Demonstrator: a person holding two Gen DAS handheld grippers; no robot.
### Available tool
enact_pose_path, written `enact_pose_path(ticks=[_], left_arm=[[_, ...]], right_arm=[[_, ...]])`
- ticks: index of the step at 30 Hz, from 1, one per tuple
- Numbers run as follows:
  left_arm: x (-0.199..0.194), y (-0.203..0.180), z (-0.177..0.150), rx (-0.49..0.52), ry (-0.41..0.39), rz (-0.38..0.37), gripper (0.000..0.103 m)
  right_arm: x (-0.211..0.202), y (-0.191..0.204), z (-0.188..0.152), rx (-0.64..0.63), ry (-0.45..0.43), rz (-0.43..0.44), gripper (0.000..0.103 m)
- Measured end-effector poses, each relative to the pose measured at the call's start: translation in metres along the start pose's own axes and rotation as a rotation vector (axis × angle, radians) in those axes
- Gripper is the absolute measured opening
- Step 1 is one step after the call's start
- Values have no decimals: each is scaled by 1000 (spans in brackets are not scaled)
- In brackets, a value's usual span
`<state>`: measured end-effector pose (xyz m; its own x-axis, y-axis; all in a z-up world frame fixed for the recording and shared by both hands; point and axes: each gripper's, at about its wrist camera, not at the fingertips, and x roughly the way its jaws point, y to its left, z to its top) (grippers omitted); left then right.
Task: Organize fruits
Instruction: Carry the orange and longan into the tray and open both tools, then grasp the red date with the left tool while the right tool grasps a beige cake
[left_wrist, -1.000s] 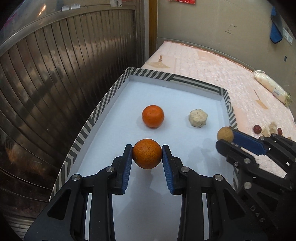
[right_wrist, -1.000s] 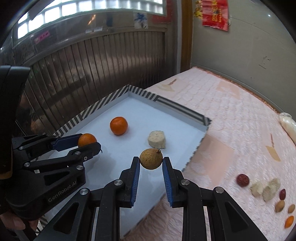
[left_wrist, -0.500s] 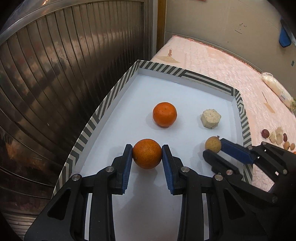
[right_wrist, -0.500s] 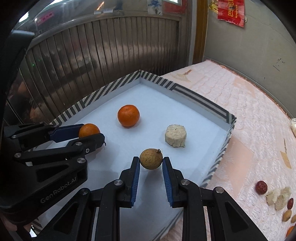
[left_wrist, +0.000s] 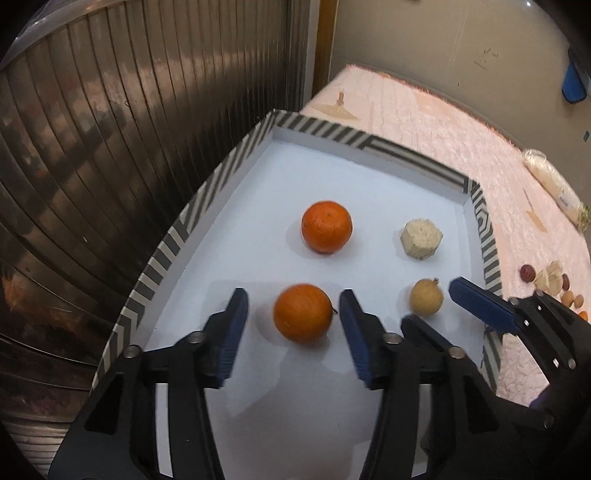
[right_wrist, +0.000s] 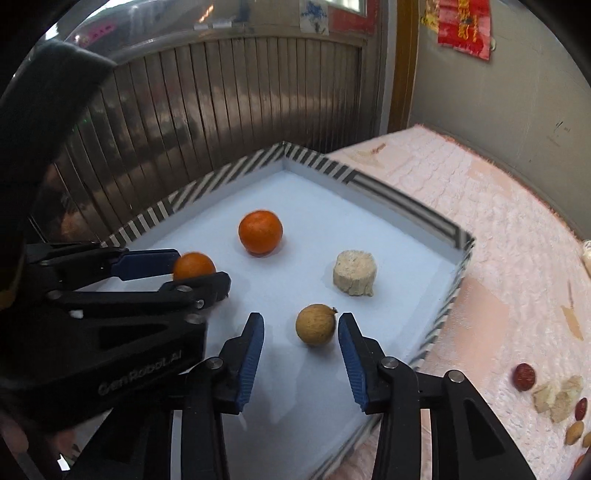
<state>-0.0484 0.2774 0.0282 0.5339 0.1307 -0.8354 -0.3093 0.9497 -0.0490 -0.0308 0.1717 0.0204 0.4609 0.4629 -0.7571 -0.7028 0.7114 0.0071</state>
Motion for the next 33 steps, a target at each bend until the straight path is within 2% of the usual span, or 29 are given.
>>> enact_pose_path(ticks=[5,8,14,22,33], left_arm=[[-20,-8,-1,10,-68,4,60],[-32,-18,-4,32,-104,4,67],[-52,-53,-10,84,-146,-42,68],[-60,-112,-18,172,-153,-107,68],[-51,-191,-25,296,-95,-202,68]], right_arm=[[-26,-4,-5,11,-43,-10,41],[-41,-10,-11,25,-67,-29,41],[-73,-35,-29,83,-96,-83,43],[-112,-86,-67,196,-111,-180,43],[-153,-163,-124,375,-104,-291,44]])
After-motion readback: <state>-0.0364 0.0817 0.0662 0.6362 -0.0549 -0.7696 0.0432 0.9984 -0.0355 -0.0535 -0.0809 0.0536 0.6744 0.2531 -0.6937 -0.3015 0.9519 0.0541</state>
